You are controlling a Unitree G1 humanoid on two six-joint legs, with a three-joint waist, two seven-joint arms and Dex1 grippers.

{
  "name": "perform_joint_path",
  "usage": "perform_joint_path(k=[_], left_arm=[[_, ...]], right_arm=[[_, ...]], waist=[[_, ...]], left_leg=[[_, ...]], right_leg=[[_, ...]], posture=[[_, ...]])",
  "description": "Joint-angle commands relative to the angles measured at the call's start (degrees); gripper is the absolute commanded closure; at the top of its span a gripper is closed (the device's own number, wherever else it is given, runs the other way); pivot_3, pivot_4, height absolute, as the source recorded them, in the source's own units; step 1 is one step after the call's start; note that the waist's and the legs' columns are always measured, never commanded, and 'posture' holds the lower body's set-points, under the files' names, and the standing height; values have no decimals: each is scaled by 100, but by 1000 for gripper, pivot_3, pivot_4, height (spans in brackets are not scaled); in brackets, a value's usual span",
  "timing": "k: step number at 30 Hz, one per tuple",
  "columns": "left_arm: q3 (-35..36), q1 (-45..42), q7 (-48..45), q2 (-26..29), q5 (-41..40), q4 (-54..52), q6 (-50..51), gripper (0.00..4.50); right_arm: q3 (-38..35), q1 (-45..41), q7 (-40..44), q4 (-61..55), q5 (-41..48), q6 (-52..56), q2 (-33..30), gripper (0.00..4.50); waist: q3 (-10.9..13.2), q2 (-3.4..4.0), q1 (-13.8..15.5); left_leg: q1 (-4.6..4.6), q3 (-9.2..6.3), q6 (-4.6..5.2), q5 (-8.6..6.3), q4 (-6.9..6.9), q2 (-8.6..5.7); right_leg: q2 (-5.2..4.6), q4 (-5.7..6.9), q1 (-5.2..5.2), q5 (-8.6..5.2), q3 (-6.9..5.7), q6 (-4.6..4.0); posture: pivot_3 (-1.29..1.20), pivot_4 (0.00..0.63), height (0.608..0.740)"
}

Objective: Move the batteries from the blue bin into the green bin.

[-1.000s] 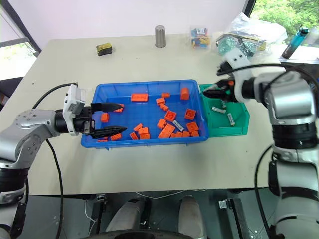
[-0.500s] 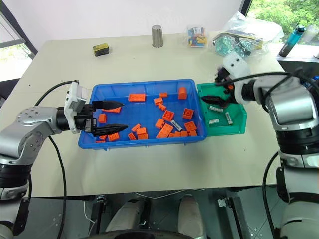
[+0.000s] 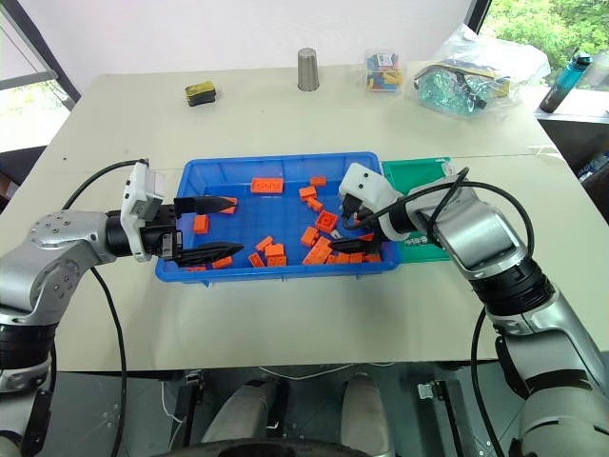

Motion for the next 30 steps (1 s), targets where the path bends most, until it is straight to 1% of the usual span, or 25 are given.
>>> perform_joint_path(k=[1,7,8,10,14,15,25,30], left_arm=[[213,-9,35,97,-87,-196,7,0],[228,-47,52,131,-98,-179,6,0],[227,-52,54,134,-96,-172,-3,0],[227,-61,58,137,-94,-162,-9,0],[237,-70,71,124,-86,-154,-23,0],[245,-71,80,120,-88,-151,-25,0],[247,-52,104,86,-57,-98,-92,0],[201,-71,139,33,-46,-87,-110,0]], right_arm=[[160,-36,50,164,-209,-395,31,44],[376,-155,142,942,-552,-986,121,44],[411,-173,171,1041,-608,-1073,134,271],[445,-196,229,1169,-692,-1191,159,841],[468,-202,369,1187,-773,-1248,169,2723],[474,-198,405,1153,-786,-1235,159,3345],[584,-381,875,816,-946,-925,-4,3345],[725,-358,897,763,-1135,-847,-27,3345]], waist=[[0,0,-1],[0,0,8],[0,0,15],[-2,-4,18],[-2,-5,16],[-2,-5,15],[-2,-5,15],[-2,-5,16]], left_leg=[[0,0,0,0,0,0],[0,0,0,0,0,0],[0,-2,0,0,1,-1],[0,-5,0,0,4,-4],[0,-12,0,0,6,-3],[0,-12,0,0,6,-3],[0,-12,0,0,6,-4],[0,-12,0,0,6,-4]], right_leg=[[0,0,0,0,0,0],[0,0,1,0,-1,0],[0,0,2,0,-1,0],[-1,-1,6,0,-3,0],[0,-2,10,0,-8,0],[0,-2,10,0,-8,0],[-1,-2,10,0,-8,0],[-1,-2,10,0,-8,0]], posture=[[0,150,727],[0,150,727],[0,150,727],[0,150,727],[0,150,727],[0,150,727],[0,150,727],[0,150,727]])
